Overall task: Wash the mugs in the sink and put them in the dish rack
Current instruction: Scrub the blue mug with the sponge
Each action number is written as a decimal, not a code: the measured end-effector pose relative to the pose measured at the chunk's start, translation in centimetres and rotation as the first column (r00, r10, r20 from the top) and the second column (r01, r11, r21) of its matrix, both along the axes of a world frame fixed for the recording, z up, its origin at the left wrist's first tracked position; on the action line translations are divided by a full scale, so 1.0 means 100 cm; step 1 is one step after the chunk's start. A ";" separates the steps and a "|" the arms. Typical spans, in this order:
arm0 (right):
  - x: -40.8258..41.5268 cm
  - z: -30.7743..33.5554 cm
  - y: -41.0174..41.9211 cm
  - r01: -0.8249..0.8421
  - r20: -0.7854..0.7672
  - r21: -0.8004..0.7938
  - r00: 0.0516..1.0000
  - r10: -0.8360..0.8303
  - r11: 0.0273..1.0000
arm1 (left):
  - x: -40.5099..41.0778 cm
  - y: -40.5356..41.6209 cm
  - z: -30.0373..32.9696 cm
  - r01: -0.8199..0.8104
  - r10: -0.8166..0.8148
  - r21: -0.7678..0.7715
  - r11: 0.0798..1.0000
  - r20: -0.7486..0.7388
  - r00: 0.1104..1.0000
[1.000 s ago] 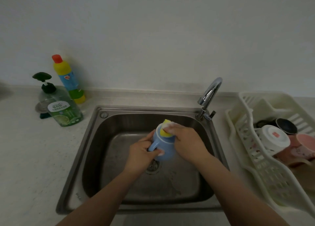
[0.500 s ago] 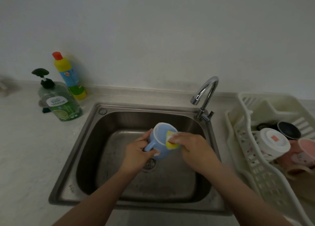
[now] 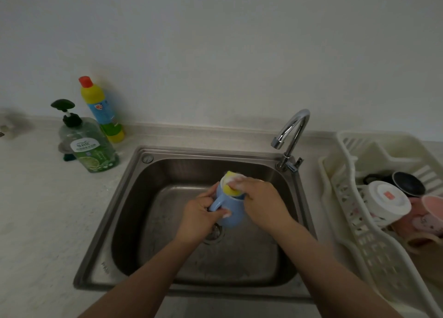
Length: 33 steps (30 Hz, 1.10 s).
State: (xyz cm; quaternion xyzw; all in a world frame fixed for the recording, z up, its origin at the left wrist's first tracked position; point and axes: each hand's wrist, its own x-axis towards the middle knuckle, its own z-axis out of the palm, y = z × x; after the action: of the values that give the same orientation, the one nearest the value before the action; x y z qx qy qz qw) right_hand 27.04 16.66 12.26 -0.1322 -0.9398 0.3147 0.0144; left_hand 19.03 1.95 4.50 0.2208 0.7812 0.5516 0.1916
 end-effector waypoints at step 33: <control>0.009 0.009 -0.009 -0.070 -0.025 0.058 0.997 0.072 0.996 | -0.017 -0.008 -0.002 -0.032 0.031 0.041 0.999 0.025 0.999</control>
State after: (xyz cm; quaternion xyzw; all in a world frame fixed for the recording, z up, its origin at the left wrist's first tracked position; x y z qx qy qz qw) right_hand 27.96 15.80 13.14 -0.0939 -0.9523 0.2898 0.0197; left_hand 17.36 1.14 4.26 0.2056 0.7707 0.5733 0.1876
